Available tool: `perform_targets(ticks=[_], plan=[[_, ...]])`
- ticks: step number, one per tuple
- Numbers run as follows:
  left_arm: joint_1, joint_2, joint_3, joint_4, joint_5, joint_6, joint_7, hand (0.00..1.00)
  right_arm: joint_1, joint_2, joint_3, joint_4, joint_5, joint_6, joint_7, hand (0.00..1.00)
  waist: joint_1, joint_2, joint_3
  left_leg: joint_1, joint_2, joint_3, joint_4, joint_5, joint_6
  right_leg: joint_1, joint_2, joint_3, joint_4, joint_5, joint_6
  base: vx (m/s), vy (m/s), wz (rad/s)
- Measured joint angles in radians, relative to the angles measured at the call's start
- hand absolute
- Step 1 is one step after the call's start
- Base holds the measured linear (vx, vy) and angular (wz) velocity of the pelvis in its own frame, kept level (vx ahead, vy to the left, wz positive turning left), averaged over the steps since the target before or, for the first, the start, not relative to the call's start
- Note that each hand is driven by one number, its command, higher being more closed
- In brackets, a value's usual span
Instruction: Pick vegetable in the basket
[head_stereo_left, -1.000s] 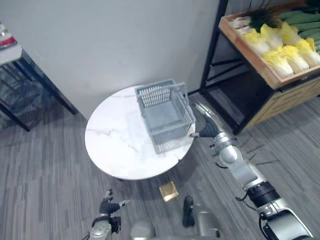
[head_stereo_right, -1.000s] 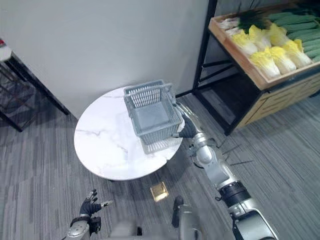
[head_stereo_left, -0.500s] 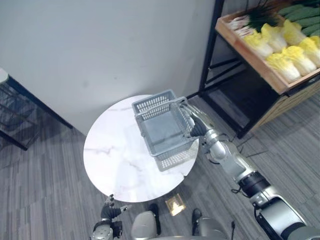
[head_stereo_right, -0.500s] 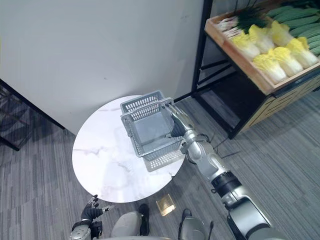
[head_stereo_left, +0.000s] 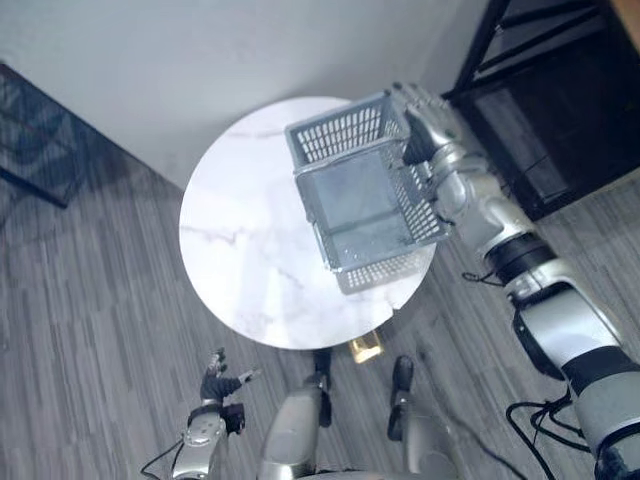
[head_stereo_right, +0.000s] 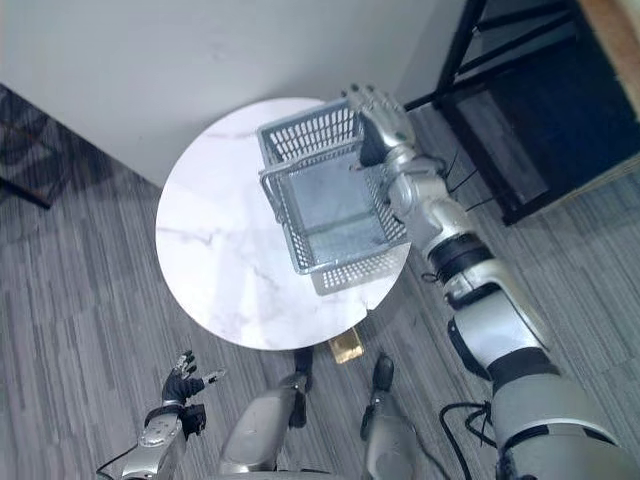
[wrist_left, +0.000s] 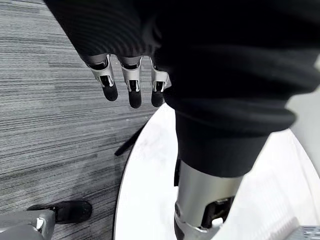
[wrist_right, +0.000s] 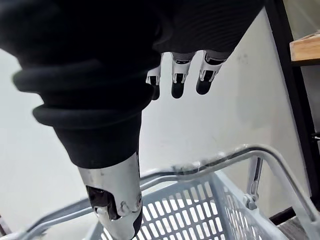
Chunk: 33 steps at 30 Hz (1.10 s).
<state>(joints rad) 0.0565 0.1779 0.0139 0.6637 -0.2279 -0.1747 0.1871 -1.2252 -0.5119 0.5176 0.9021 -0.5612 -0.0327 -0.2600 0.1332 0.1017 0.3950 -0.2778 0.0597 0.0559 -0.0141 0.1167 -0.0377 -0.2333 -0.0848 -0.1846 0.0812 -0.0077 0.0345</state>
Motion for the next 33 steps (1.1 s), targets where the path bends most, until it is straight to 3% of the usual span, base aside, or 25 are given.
perform_targets(ticks=[1, 5, 13, 18, 23, 28, 33], plan=[[0.0, 0.0, -0.001, -0.004, -0.009, -0.003, 0.001, 0.0, -0.014, -0.004, 0.0, 0.034, 0.0, 0.001, 0.001, 1.0, 0.007, 0.007, 0.006, -0.001, -0.002, -0.012, -0.014, 0.007, -0.001, -0.002, 0.001, -0.006, -0.002, 0.0, 0.0, 0.0, -0.006, 0.28], [-0.005, 0.002, -0.001, -0.004, -0.04, -0.01, 0.01, 0.0, -0.02, -0.01, 0.0, 0.099, 0.002, 0.005, -0.004, 1.0, 0.041, 0.025, 0.016, -0.012, -0.006, -0.028, -0.025, 0.016, -0.007, -0.006, 0.006, -0.014, -0.014, 0.0, -0.001, 0.0, -0.016, 0.11], [-0.007, 0.004, -0.003, 0.01, -0.042, -0.01, 0.01, 0.0, -0.018, -0.03, -0.009, 0.081, 0.052, 0.004, 0.0, 1.0, 0.045, 0.027, 0.016, -0.013, -0.005, -0.04, -0.052, 0.036, -0.005, -0.015, 0.011, -0.015, -0.013, 0.002, -0.003, -0.01, -0.007, 0.04], [-0.008, 0.004, -0.003, 0.036, -0.028, -0.007, 0.012, 0.0, 0.137, -0.045, -0.078, -0.097, 0.109, 0.001, -0.003, 1.0, 0.042, 0.026, 0.016, 0.033, -0.004, -0.025, -0.079, 0.039, -0.003, 0.011, 0.013, 0.003, -0.013, 0.002, -0.003, 0.01, 0.003, -0.08], [-0.009, 0.002, -0.003, 0.032, 0.005, -0.003, 0.012, 0.0, 0.409, -0.056, -0.188, -0.35, 0.162, 0.003, 0.003, 1.0, 0.004, 0.01, 0.008, 0.068, -0.003, -0.014, -0.08, 0.038, -0.003, 0.04, 0.014, 0.031, -0.015, 0.002, -0.003, 0.01, 0.009, -0.06], [0.018, 0.001, 0.0, -0.041, 0.033, 0.015, 0.009, 0.0, 0.771, 0.003, -0.378, -0.612, 0.283, -0.002, 0.028, 1.0, -0.048, -0.019, -0.012, 0.106, 0.001, 0.009, -0.082, 0.036, -0.002, 0.068, 0.017, 0.054, -0.019, 0.002, -0.002, -0.01, 0.002, -0.14], [0.058, 0.001, 0.018, -0.112, 0.074, 0.033, -0.014, 0.0, 1.086, 0.061, -0.559, -0.74, 0.345, -0.005, 0.05, 1.0, -0.098, -0.067, -0.1, 0.127, 0.005, 0.031, -0.082, 0.031, -0.003, 0.081, 0.023, 0.079, -0.034, 0.012, 0.01, -0.01, 0.009, -0.14]])
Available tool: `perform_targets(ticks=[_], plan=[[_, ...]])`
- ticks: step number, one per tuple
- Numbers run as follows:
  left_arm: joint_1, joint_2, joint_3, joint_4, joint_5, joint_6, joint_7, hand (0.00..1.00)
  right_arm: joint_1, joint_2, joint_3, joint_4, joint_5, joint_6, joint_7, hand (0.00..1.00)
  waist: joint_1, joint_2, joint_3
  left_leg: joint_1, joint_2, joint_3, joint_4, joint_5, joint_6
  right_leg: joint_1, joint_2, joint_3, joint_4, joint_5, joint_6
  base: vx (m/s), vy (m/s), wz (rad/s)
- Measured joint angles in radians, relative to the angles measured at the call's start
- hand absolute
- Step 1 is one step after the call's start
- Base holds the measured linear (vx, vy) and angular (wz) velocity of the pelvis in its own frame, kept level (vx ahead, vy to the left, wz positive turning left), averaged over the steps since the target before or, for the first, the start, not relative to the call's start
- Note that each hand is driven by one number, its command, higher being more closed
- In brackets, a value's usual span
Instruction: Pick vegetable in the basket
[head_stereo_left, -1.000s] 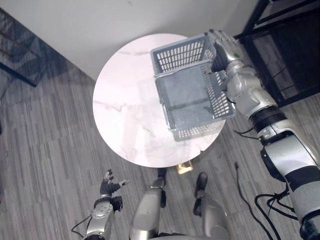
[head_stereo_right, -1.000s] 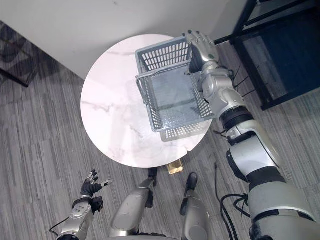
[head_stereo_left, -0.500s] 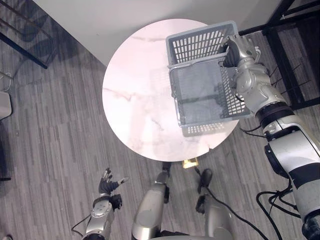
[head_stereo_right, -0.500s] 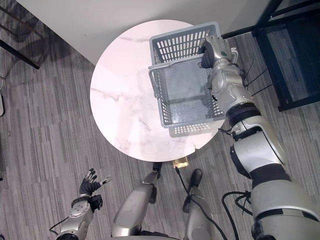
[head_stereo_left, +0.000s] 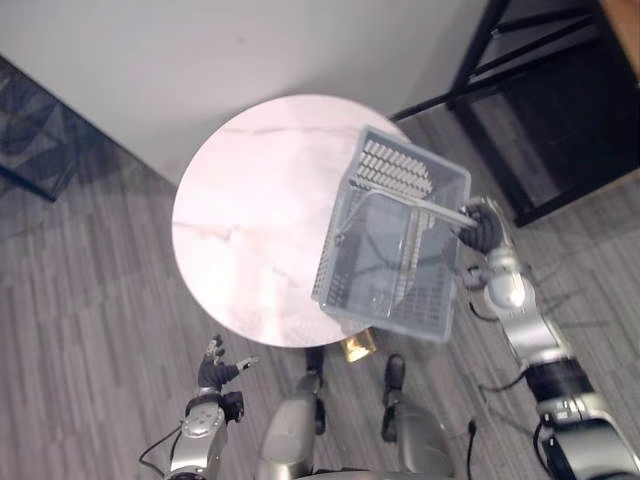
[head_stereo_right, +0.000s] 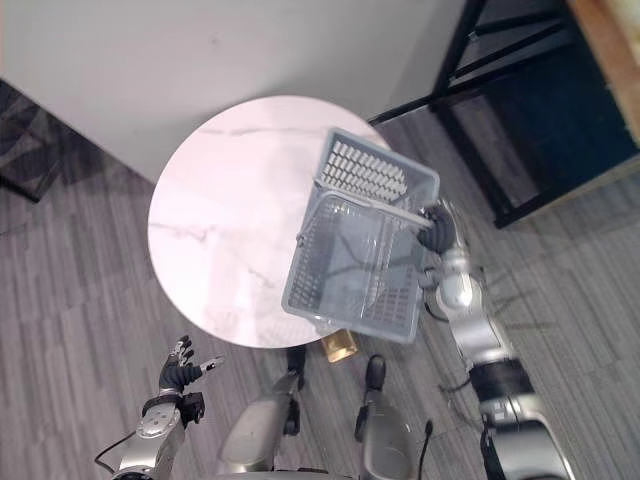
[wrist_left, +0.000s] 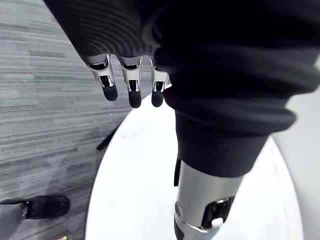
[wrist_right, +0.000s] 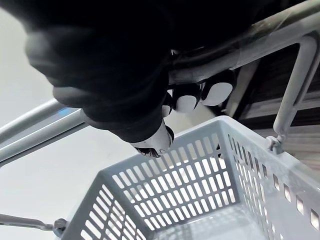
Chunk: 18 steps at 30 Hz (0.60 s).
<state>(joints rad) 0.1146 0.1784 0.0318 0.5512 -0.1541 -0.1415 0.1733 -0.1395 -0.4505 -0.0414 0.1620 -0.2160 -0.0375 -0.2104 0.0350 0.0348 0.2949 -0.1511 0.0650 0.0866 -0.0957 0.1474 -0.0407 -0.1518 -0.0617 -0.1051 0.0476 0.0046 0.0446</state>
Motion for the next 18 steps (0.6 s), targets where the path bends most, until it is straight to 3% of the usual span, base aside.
perform_targets(ticks=[1, 3, 11, 15, 16, 18], plan=[[0.011, 0.0, 0.014, -0.012, 0.01, 0.007, -0.001, 0.0, 0.077, 0.032, -0.05, -0.01, 0.01, 0.0, 0.003, 1.0, -0.021, -0.013, -0.021, 0.016, 0.001, 0.008, 0.0, -0.006, -0.003, 0.012, 0.001, 0.009, -0.003, 0.001, 0.001, -0.01, 0.017, -0.16], [0.035, -0.001, 0.036, -0.03, 0.01, 0.011, -0.012, 0.0, 0.157, 0.078, -0.104, -0.013, 0.042, 0.0, 0.019, 1.0, -0.024, -0.027, -0.056, 0.026, 0.004, 0.035, 0.0, -0.014, -0.005, 0.012, 0.004, 0.039, -0.013, 0.006, 0.007, -0.02, 0.019, -0.4], [0.102, -0.031, 0.092, -0.053, 0.01, 0.031, -0.042, 0.0, 0.32, 0.225, -0.2, -0.006, 0.236, 0.003, 0.041, 1.0, -0.068, -0.016, -0.112, 0.108, 0.004, 0.126, 0.001, -0.045, -0.004, 0.047, 0.007, 0.133, -0.016, 0.017, 0.026, -0.02, 0.017, -0.36], [0.129, -0.042, 0.106, -0.074, 0.01, 0.051, -0.042, 0.0, 0.335, 0.279, -0.233, 0.015, 0.275, 0.005, 0.041, 1.0, -0.058, -0.019, -0.121, 0.159, 0.012, 0.206, 0.002, -0.064, -0.002, 0.055, 0.009, 0.199, -0.003, 0.022, 0.033, -0.02, 0.02, -0.54], [0.141, -0.043, 0.114, -0.103, 0.01, 0.051, -0.042, 0.0, 0.339, 0.3, -0.235, 0.015, 0.287, 0.005, 0.041, 1.0, -0.045, -0.029, -0.115, 0.14, 0.022, 0.248, 0.06, -0.097, -0.001, 0.036, 0.008, 0.227, 0.02, 0.032, 0.031, -0.03, 0.026, -0.59], [0.139, -0.044, 0.127, -0.132, 0.01, 0.051, -0.041, 0.0, 0.341, 0.32, -0.236, 0.011, 0.306, 0.005, 0.039, 1.0, -0.049, -0.037, -0.11, 0.083, 0.042, 0.259, 0.174, -0.147, 0.005, 0.016, 0.008, 0.233, 0.042, 0.032, 0.032, -0.04, 0.006, -0.29]])
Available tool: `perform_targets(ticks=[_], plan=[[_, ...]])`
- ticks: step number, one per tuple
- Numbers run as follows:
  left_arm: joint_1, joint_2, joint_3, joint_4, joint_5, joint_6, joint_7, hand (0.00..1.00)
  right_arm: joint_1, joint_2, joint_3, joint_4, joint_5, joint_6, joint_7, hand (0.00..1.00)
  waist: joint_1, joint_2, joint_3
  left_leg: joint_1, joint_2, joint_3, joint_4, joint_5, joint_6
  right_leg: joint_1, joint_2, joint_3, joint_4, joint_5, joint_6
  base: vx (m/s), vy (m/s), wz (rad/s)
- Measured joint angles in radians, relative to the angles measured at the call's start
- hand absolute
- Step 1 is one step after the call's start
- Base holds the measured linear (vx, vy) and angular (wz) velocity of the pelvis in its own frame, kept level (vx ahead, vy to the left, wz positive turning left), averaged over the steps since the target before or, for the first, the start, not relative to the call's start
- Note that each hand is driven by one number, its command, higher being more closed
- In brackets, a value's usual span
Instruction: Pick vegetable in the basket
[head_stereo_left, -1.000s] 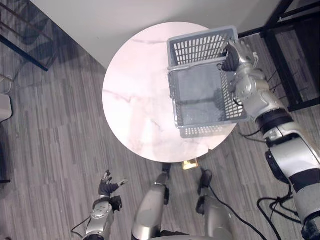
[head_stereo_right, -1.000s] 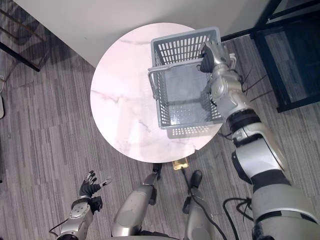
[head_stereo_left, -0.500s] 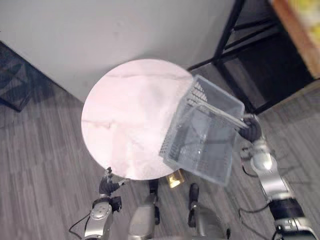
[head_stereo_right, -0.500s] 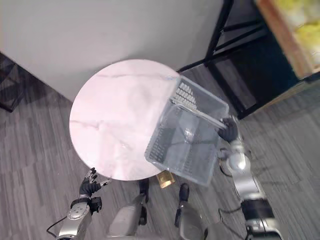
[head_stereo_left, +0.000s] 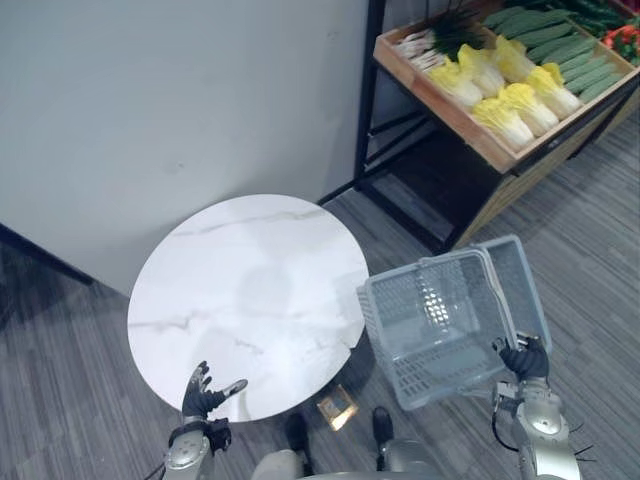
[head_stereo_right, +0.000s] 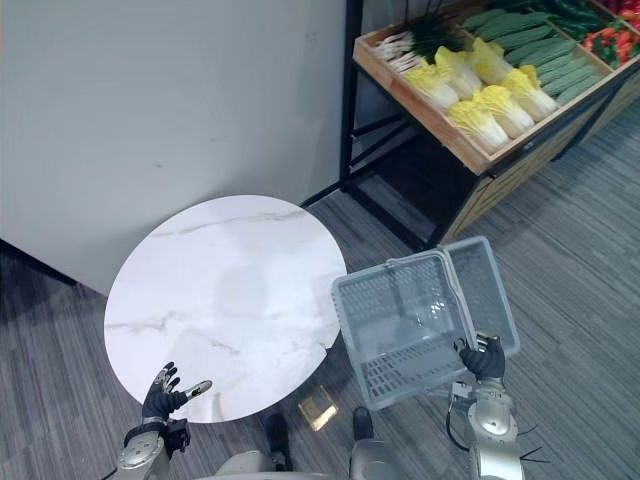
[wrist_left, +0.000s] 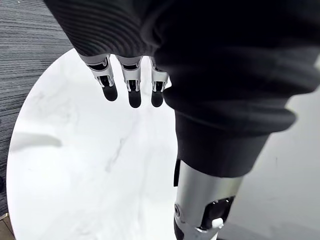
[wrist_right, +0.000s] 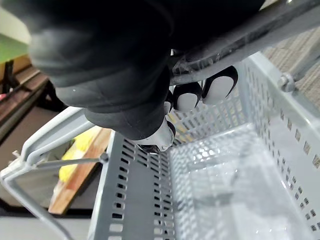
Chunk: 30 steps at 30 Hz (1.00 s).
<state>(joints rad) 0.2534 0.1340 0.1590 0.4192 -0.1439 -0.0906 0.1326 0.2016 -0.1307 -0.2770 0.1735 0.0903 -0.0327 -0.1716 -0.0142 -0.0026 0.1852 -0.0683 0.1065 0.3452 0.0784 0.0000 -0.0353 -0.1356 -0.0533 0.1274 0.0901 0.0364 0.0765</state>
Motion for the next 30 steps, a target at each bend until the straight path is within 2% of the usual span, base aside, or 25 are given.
perform_targets(ticks=[1, 2, 3, 4, 5, 6, 7, 8, 9, 10, 12, 13, 14, 15, 16, 17, 18, 19, 20, 22, 25, 27, 29, 30], plan=[[-0.006, -0.001, 0.001, -0.025, 0.0, 0.0, 0.001, 0.0, 0.001, 0.005, -0.001, -0.001, 0.014, 0.001, 0.0, 1.0, 0.0, -0.006, 0.002, -0.042, 0.019, 0.007, 0.086, -0.03, 0.011, -0.013, 0.004, 0.004, 0.009, 0.009, 0.014, -0.08, -0.001, -0.2], [-0.014, -0.008, 0.002, -0.041, 0.0, 0.0, 0.001, 0.0, 0.0, 0.005, -0.001, -0.002, 0.021, 0.001, 0.0, 1.0, 0.007, 0.002, 0.0, -0.069, 0.044, 0.018, 0.118, -0.043, 0.027, -0.008, 0.017, 0.013, -0.025, 0.043, 0.061, -0.11, 0.01, -0.3], [-0.02, -0.018, 0.009, -0.05, 0.0, -0.001, 0.001, 0.0, -0.005, 0.008, -0.001, -0.005, 0.025, 0.001, -0.001, 1.0, 0.017, 0.016, 0.002, -0.078, 0.067, 0.026, 0.12, -0.051, 0.04, -0.023, 0.023, 0.002, 0.014, 0.024, 0.057, -0.13, 0.029, -0.28], [-0.036, -0.026, 0.01, -0.052, 0.001, -0.002, 0.004, 0.0, -0.003, 0.019, -0.001, -0.012, 0.039, 0.002, -0.002, 1.0, 0.027, 0.021, 0.008, -0.088, 0.083, 0.024, 0.129, -0.051, 0.041, -0.082, 0.014, -0.053, 0.306, -0.109, -0.015, -0.09, 0.015, -0.08], [-0.036, -0.027, 0.009, -0.053, 0.001, -0.002, 0.003, 0.0, 0.01, 0.027, -0.003, -0.012, 0.047, 0.006, -0.003, 1.0, 0.027, 0.013, 0.005, -0.078, 0.083, 0.016, 0.135, -0.051, 0.042, -0.079, -0.014, -0.073, 0.461, -0.179, 0.007, -0.04, -0.037, 0.06], [-0.032, -0.033, 0.01, -0.054, 0.001, -0.001, 0.004, 0.0, 0.025, 0.031, -0.003, -0.012, 0.05, 0.007, -0.003, 1.0, 0.031, 0.001, 0.0, -0.077, 0.076, 0.013, 0.137, -0.049, 0.044, -0.055, -0.044, -0.073, 0.553, -0.214, 0.038, -0.02, -0.083, 0.15], [-0.022, -0.036, 0.009, -0.056, 0.0, -0.001, 0.004, 0.0, 0.035, 0.032, -0.002, -0.013, 0.053, 0.007, -0.001, 1.0, 0.032, -0.009, -0.007, -0.088, 0.067, 0.007, 0.143, -0.043, 0.043, -0.029, -0.074, -0.066, 0.6, -0.22, 0.049, -0.09, -0.201, 0.16], [-0.014, -0.036, 0.009, -0.058, 0.0, -0.001, 0.004, 0.0, 0.035, 0.031, -0.002, -0.023, 0.055, 0.007, -0.001, 1.0, 0.03, -0.033, -0.022, -0.124, 0.06, 0.001, 0.163, -0.033, 0.03, 0.013, -0.092, -0.047, 0.591, -0.231, 0.067, -0.13, -0.204, 0.14], [-0.016, -0.047, 0.008, -0.057, 0.0, 0.002, 0.005, 0.0, 0.02, 0.02, -0.003, -0.035, 0.056, 0.007, -0.003, 1.0, 0.032, -0.026, -0.02, -0.164, 0.066, -0.003, 0.178, -0.002, 0.013, 0.006, -0.069, -0.041, 0.544, -0.26, 0.088, -0.15, -0.2, 0.11], [-0.016, -0.059, 0.007, -0.057, 0.0, 0.005, 0.005, 0.0, 0.019, 0.013, -0.003, -0.039, 0.056, 0.007, -0.005, 1.0, 0.032, -0.015, -0.018, -0.173, 0.071, -0.01, 0.166, 0.017, 0.012, 0.007, -0.059, -0.044, 0.523, -0.265, 0.089, -0.15, -0.141, 0.09], [-0.003, -0.086, -0.003, -0.061, -0.001, 0.005, 0.006, 0.0, 0.022, -0.001, -0.003, -0.048, 0.057, 0.007, -0.005, 1.0, 0.038, -0.002, -0.019, -0.192, 0.087, -0.017, 0.147, 0.06, 0.017, 0.048, -0.046, -0.068, 0.426, -0.32, 0.046, -0.18, -0.196, 0.2], [0.002, -0.094, -0.015, -0.063, -0.002, 0.005, 0.006, 0.0, 0.022, -0.008, -0.003, -0.056, 0.057, 0.006, -0.004, 1.0, 0.035, 0.006, -0.017, -0.222, 0.099, -0.04, 0.147, 0.088, -0.002, 0.049, -0.038, -0.104, 0.388, -0.36, 0.024, -0.14, -0.184, 0.17], [0.002, -0.096, -0.016, -0.063, -0.002, 0.005, 0.006, 0.0, 0.022, -0.011, -0.003, -0.056, 0.057, 0.006, -0.004, 1.0, 0.035, 0.011, -0.016, -0.228, 0.1, -0.043, 0.147, 0.094, -0.003, 0.048, -0.034, -0.107, 0.385, -0.364, 0.019, -0.27, -0.255, 0.27], [0.004, -0.109, -0.025, -0.067, -0.002, 0.005, 0.006, 0.0, 0.001, -0.027, -0.004, -0.057, 0.057, 0.006, -0.005, 1.0, 0.032, 0.046, -0.001, -0.253, 0.122, -0.073, 0.135, 0.156, -0.007, 0.04, -0.002, -0.132, 0.382, -0.369, 0.005, -0.29, -0.211, 0.32], [0.004, -0.109, -0.035, -0.067, -0.002, 0.005, 0.007, 0.0, 0.002, -0.03, -0.006, -0.057, 0.057, 0.006, -0.008, 1.0, 0.031, 0.051, 0.002, -0.249, 0.115, -0.094, 0.091, 0.227, -0.007, 0.035, 0.002, -0.147, 0.377, -0.373, -0.01, -0.36, -0.25, 0.45], [0.004, -0.111, -0.036, -0.069, -0.002, 0.005, 0.007, 0.0, 0.005, -0.03, -0.008, -0.058, 0.058, 0.006, -0.01, 1.0, 0.028, 0.051, 0.001, -0.24, 0.101, -0.112, 0.031, 0.299, -0.026, 0.032, -0.009, -0.159, 0.37, -0.373, -0.031, -0.27, -0.174, 0.53], [0.0, -0.116, -0.036, -0.076, -0.002, 0.005, 0.007, 0.0, 0.005, -0.025, -0.021, -0.059, 0.057, 0.007, -0.014, 1.0, 0.026, 0.039, 0.014, -0.237, 0.107, -0.12, 0.082, 0.255, -0.019, 0.021, -0.018, -0.187, 0.378, -0.361, -0.06, -0.26, -0.15, 0.4], [0.009, -0.116, -0.037, -0.084, -0.002, 0.005, 0.006, 0.0, 0.005, -0.021, -0.021, -0.063, 0.057, 0.007, -0.021, 1.0, 0.029, 0.039, 0.014, -0.234, 0.112, -0.114, 0.209, 0.145, -0.019, 0.018, -0.019, -0.187, 0.38, -0.35, -0.076, -0.36, -0.214, 0.21], [0.035, -0.114, -0.034, -0.104, -0.002, 0.003, 0.006, 0.0, 0.009, -0.012, -0.018, -0.09, 0.057, 0.011, -0.021, 1.0, 0.028, 0.04, 0.014, -0.199, 0.124, -0.098, 0.366, 0.003, -0.02, 0.008, -0.017, -0.178, 0.379, -0.331, -0.093, -0.33, -0.193, -0.09], [0.059, -0.114, -0.028, -0.118, -0.003, 0.001, 0.006, 0.0, 0.014, -0.006, -0.008, -0.13, 0.056, 0.011, -0.021, 1.0, 0.031, 0.041, 0.014, -0.129, 0.134, -0.103, 0.433, -0.09, -0.037, -0.013, 0.005, -0.147, 0.376, -0.307, -0.09, -0.2, -0.103, -0.33], [0.07, -0.117, -0.027, -0.118, -0.003, -0.001, 0.006, 0.0, 0.012, -0.002, 0.001, -0.189, 0.055, 0.007, -0.022, 1.0, 0.026, 0.059, 0.002, -0.043, 0.133, -0.125, 0.337, -0.182, -0.059, -0.077, 0.056, -0.124, 0.366, -0.269, -0.087, -0.19, 0.008, -0.4], [0.05, -0.125, -0.031, -0.117, -0.003, -0.001, 0.008, 0.0, 0.011, -0.003, -0.006, -0.193, 0.054, 0.004, -0.022, 1.0, 0.023, 0.058, -0.001, 0.007, 0.125, -0.119, 0.198, -0.199, -0.067, -0.11, 0.069, -0.121, 0.364, -0.249, -0.076, -0.18, 0.046, -0.21], [0.034, -0.124, -0.045, -0.114, -0.002, -0.001, 0.013, 0.0, 0.019, 0.009, -0.01, -0.19, 0.053, 0.004, -0.024, 1.0, 0.017, 0.046, 0.002, 0.019, 0.111, -0.116, 0.164, -0.185, -0.096, -0.117, 0.065, -0.108, 0.361, -0.232, -0.062, -0.11, 0.056, -0.12], [0.033, -0.124, -0.051, -0.114, -0.001, -0.001, 0.017, 0.0, 0.026, 0.012, -0.009, -0.186, 0.053, 0.004, -0.023, 1.0, 0.018, 0.043, 0.002, 0.025, 0.107, -0.105, 0.168, -0.185, -0.097, -0.116, 0.061, -0.098, 0.362, -0.225, -0.062, -0.12, 0.084, -0.23]])
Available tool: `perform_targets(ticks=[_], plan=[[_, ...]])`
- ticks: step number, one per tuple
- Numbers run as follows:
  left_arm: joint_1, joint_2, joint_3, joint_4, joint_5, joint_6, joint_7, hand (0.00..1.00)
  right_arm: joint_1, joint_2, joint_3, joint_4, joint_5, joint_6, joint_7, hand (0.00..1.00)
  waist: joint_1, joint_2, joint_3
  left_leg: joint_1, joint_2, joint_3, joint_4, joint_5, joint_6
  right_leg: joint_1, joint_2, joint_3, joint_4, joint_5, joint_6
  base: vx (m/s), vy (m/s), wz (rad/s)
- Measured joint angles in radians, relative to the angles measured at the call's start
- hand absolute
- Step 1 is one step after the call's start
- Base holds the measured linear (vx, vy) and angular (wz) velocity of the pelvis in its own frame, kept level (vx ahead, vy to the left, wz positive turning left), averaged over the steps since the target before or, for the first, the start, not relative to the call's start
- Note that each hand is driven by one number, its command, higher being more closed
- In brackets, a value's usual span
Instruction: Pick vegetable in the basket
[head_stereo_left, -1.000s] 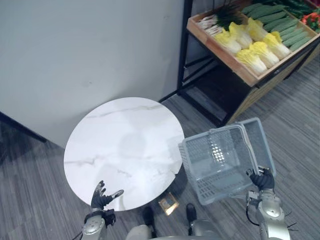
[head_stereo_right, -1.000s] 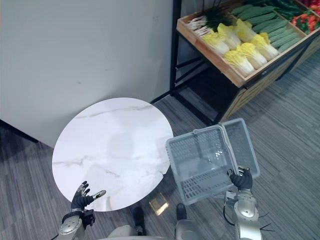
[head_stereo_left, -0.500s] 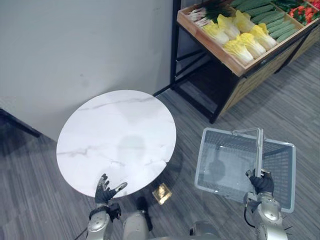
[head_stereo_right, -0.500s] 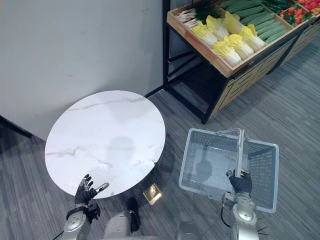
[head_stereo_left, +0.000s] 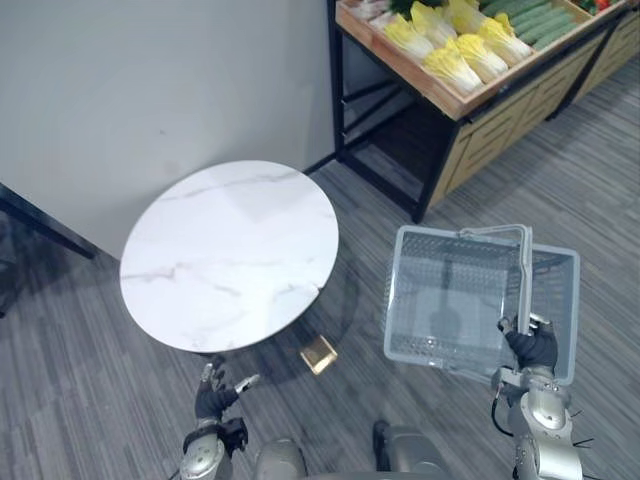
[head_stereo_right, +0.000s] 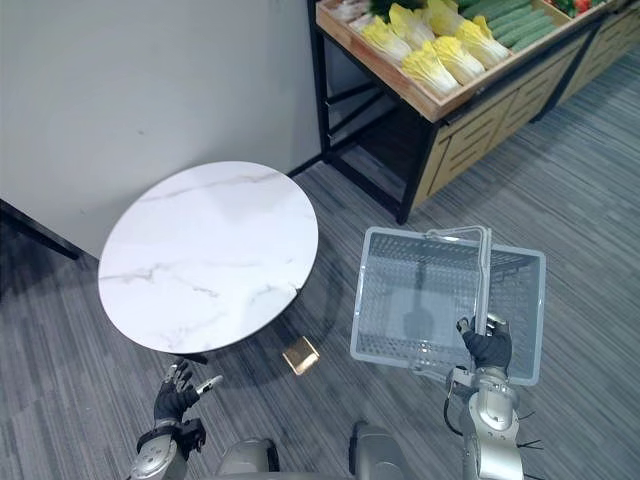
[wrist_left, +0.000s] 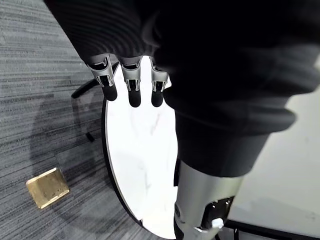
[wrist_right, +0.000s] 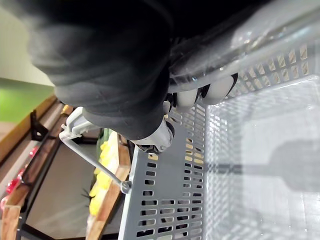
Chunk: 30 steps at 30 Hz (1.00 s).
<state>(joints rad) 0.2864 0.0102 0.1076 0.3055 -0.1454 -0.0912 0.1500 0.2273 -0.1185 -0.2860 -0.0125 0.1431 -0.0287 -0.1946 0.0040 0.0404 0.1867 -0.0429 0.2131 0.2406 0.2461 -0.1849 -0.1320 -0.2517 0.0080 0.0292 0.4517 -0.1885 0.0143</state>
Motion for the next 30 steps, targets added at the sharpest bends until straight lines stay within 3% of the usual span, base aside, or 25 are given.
perform_targets(ticks=[2, 5, 8, 9, 11, 13, 15, 16, 19, 22, 23, 24, 25, 26, 28, 30], plan=[[-0.004, 0.002, -0.006, 0.0, 0.0, 0.0, 0.005, 0.0, 0.002, 0.004, 0.0, 0.021, -0.006, 0.0, -0.001, 1.0, -0.019, -0.001, 0.001, 0.004, -0.015, 0.016, 0.009, -0.004, 0.007, -0.002, -0.007, 0.016, -0.005, 0.016, 0.016, -0.08, 0.079, -0.26], [-0.028, 0.002, -0.007, 0.0, 0.001, 0.0, 0.007, 0.0, 0.006, 0.017, -0.002, 0.032, -0.007, 0.0, -0.01, 1.0, -0.018, -0.003, 0.0, 0.004, -0.016, 0.066, 0.02, -0.013, 0.02, -0.014, 0.005, 0.065, -0.03, 0.05, 0.026, -0.07, 0.071, -0.56], [-0.054, 0.004, -0.006, -0.001, 0.001, 0.0, 0.013, 0.0, 0.009, 0.04, -0.002, 0.032, -0.008, 0.001, -0.019, 1.0, -0.019, -0.01, 0.005, 0.012, 0.013, 0.17, 0.076, -0.058, 0.031, -0.033, 0.047, 0.157, -0.078, 0.107, 0.047, -0.11, 0.109, -1.05], [-0.066, 0.006, -0.005, -0.001, 0.001, 0.0, 0.021, 0.0, 0.009, 0.045, -0.002, 0.032, -0.008, 0.001, -0.02, 1.0, -0.021, -0.014, 0.01, 0.025, 0.029, 0.224, 0.083, -0.069, 0.037, -0.032, 0.049, 0.153, -0.112, 0.111, 0.028, -0.12, 0.091, -1.33], [-0.074, 0.008, -0.003, -0.002, 0.001, 0.0, 0.027, 0.0, 0.006, 0.053, -0.002, 0.034, -0.01, 0.001, -0.019, 1.0, -0.018, -0.022, 0.02, 0.064, 0.035, 0.299, 0.068, -0.067, 0.034, -0.039, -0.03, -0.019, -0.124, 0.121, -0.004, -0.08, 0.079, -1.25], [-0.07, 0.03, -0.001, -0.001, 0.001, 0.0, 0.028, 0.0, -0.005, 0.057, -0.001, 0.068, -0.02, -0.001, -0.019, 1.0, -0.019, -0.034, 0.019, 0.115, 0.048, 0.424, 0.043, -0.073, 0.028, -0.043, -0.14, -0.285, -0.121, 0.126, -0.012, -0.04, 0.018, -1.53], [-0.07, 0.038, 0.005, 0.001, 0.001, 0.0, 0.029, 0.0, -0.038, 0.049, 0.003, 0.128, -0.034, -0.002, -0.02, 1.0, -0.026, -0.038, 0.02, 0.15, 0.05, 0.495, 0.029, -0.076, 0.016, -0.05, -0.176, -0.401, -0.115, 0.143, -0.034, 0.06, -0.043, -1.45], [-0.071, 0.054, 0.006, 0.003, 0.002, 0.0, 0.029, 0.0, -0.063, 0.041, 0.005, 0.175, -0.037, -0.002, -0.02, 1.0, -0.037, -0.039, 0.02, 0.162, 0.048, 0.498, 0.026, -0.076, 0.016, -0.061, -0.179, -0.416, -0.102, 0.184, -0.034, 0.11, -0.099, -1.35], [-0.094, 0.051, 0.003, 0.035, 0.002, 0.001, 0.026, 0.0, -0.093, 0.014, 0.013, 0.244, -0.041, 0.0, -0.019, 1.0, -0.057, -0.017, 0.031, 0.196, 0.051, 0.496, 0.033, -0.075, 0.016, -0.1, -0.13, -0.329, -0.055, 0.164, -0.008, 0.18, -0.15, -1.15], [-0.116, 0.054, -0.031, 0.049, 0.009, 0.0, 0.023, 0.0, -0.083, 0.009, 0.016, 0.273, -0.044, 0.015, -0.017, 1.0, -0.085, 0.0, 0.034, 0.187, 0.116, 0.432, 0.195, -0.065, 0.031, -0.09, -0.091, -0.289, -0.009, 0.103, -0.017, 0.16, -0.104, -0.58], [-0.117, 0.053, -0.044, 0.06, 0.011, 0.0, 0.019, 0.0, -0.07, 0.009, 0.019, 0.273, -0.046, 0.021, -0.018, 1.0, -0.08, 0.006, 0.038, 0.149, 0.173, 0.37, 0.358, -0.024, 0.097, -0.054, -0.057, -0.266, -0.011, 0.084, -0.027, 0.3, -0.209, -0.86], [-0.107, 0.053, -0.051, 0.07, 0.01, 0.001, 0.011, 0.0, -0.057, 0.006, 0.029, 0.272, -0.051, 0.03, -0.018, 1.0, -0.071, 0.006, 0.041, 0.091, 0.214, 0.273, 0.529, 0.099, 0.189, -0.005, -0.027, -0.233, -0.025, 0.068, -0.04, 0.32, -0.2, -0.92], [-0.097, 0.053, -0.052, 0.072, 0.01, 0.001, 0.006, 0.0, -0.055, 0.002, 0.038, 0.272, -0.055, 0.035, -0.019, 1.0, -0.065, 0.002, 0.044, 0.065, 0.222, 0.215, 0.603, 0.177, 0.195, 0.022, -0.022, -0.206, -0.039, 0.062, -0.045, 0.37, -0.098, -1.07], [-0.085, 0.05, -0.066, 0.08, 0.009, 0.001, 0.004, 0.0, -0.055, -0.015, 0.054, 0.267, -0.056, 0.035, -0.021, 1.0, -0.045, -0.003, 0.048, -0.036, 0.188, 0.089, 0.745, 0.093, 0.098, 0.069, -0.012, -0.161, -0.066, 0.04, -0.048, 0.27, 0.022, -0.83], [-0.082, 0.05, -0.066, 0.08, 0.008, 0.0, 0.004, 0.0, -0.062, -0.028, 0.063, 0.265, -0.056, 0.035, -0.02, 1.0, -0.033, 0.003, 0.05, -0.124, 0.144, 0.033, 0.784, 0.029, 0.096, 0.1, -0.014, -0.134, -0.08, 0.031, -0.053, 0.24, 0.04, -0.67], [-0.049, 0.05, -0.058, 0.079, 0.007, 0.0, 0.006, 0.0, -0.079, -0.058, 0.098, 0.243, -0.056, 0.035, -0.016, 1.0, 0.01, 0.009, 0.06, -0.264, 0.047, 0.006, 0.68, -0.05, 0.111, 0.177, -0.019, -0.072, -0.131, 0.015, -0.038, 0.3, 0.09, -0.74]])
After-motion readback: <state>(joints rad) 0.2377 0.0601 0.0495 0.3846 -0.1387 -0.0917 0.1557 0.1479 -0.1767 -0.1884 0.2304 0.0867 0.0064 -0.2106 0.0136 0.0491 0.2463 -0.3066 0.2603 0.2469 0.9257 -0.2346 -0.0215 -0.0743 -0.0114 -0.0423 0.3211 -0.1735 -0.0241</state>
